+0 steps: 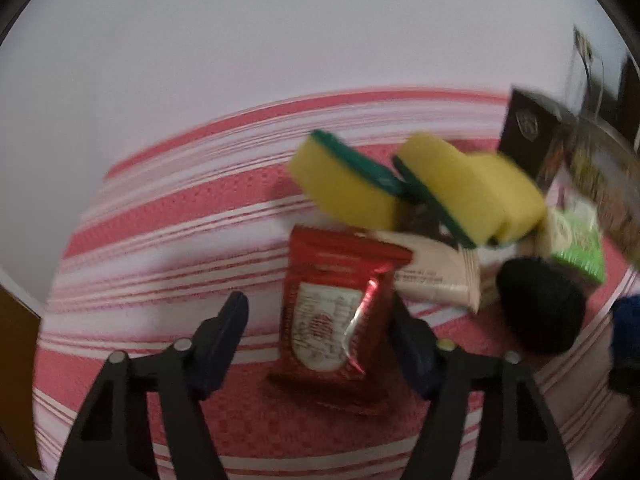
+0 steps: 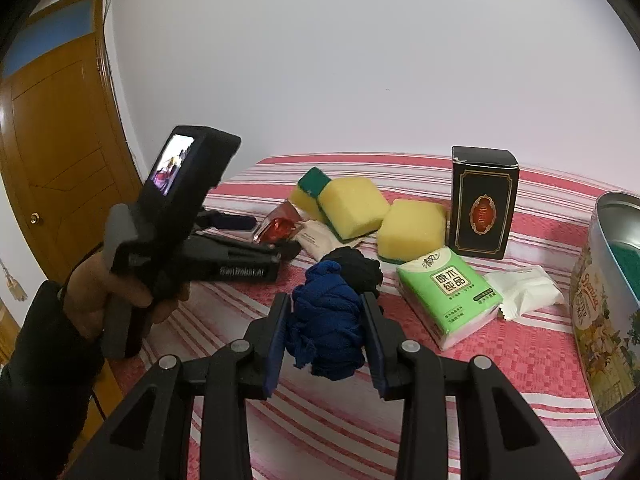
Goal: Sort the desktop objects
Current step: 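Grasp the red white-labelled packet with the left tool while the right tool grasps the blue knitted ball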
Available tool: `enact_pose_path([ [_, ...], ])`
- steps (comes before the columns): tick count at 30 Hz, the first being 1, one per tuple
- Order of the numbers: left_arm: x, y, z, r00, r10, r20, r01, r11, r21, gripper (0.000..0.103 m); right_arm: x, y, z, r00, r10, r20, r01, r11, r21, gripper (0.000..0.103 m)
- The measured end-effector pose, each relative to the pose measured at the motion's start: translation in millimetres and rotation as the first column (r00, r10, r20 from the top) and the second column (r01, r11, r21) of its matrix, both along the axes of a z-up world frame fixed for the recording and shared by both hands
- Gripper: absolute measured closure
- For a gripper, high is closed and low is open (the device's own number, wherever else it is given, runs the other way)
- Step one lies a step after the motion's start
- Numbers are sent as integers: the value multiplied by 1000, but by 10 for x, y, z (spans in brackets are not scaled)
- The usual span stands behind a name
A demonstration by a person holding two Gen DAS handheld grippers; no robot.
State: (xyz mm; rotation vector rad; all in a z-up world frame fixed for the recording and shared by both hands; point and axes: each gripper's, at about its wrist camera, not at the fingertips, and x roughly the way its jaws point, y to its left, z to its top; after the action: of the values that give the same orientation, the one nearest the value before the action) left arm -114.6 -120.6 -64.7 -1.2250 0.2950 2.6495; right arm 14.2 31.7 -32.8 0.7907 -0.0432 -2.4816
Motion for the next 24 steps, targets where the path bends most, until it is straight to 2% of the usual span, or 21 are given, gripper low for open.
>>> enact_pose_path([
  [1, -22, -37, -10, 1000, 13, 11, -13, 1000, 15, 54, 3, 1, 0, 1000, -3, -1, 3, 1000, 0, 65],
  [4, -56, -121, -22, 999, 46, 27, -47, 997, 57, 55, 4, -44, -30, 1000, -8, -1, 8, 1000, 0, 65],
  [8, -48, -80, -35, 997, 70, 18, -71, 997, 39, 56, 39, -26, -29, 1000, -14, -7, 14, 1000, -9, 65],
  [9, -38, -55, -36, 997, 74, 13, -74, 997, 31, 61, 48, -14, -25, 1000, -18, -11, 18, 1000, -14, 65],
  [10, -24, -27, -50, 997, 77, 9, -77, 997, 29, 61, 35, -10, -23, 1000, -21, -13, 21, 1000, -18, 65],
  [13, 67, 4, -13, 994, 111, -26, -110, 994, 28, 61, 18, 27, -12, 999, -31, -16, 30, 999, -39, 65],
  [15, 162, -57, 58, 987, 146, -64, -142, 988, 55, 61, 13, 74, 6, 999, -38, -22, 36, 997, -61, 65],
  [19, 359, -174, 159, 963, 239, -126, -222, 965, 136, 61, 12, 175, 31, 998, -57, -25, 54, 993, -107, 65],
  [21, 510, -234, 211, 940, 302, -159, -271, 944, 190, 61, 8, 218, 43, 998, -62, -17, 59, 991, -123, 65],
  [24, 672, -300, 267, 891, 395, -221, -351, 912, 214, 61, 12, 256, 52, 998, -67, -18, 64, 988, -140, 65],
])
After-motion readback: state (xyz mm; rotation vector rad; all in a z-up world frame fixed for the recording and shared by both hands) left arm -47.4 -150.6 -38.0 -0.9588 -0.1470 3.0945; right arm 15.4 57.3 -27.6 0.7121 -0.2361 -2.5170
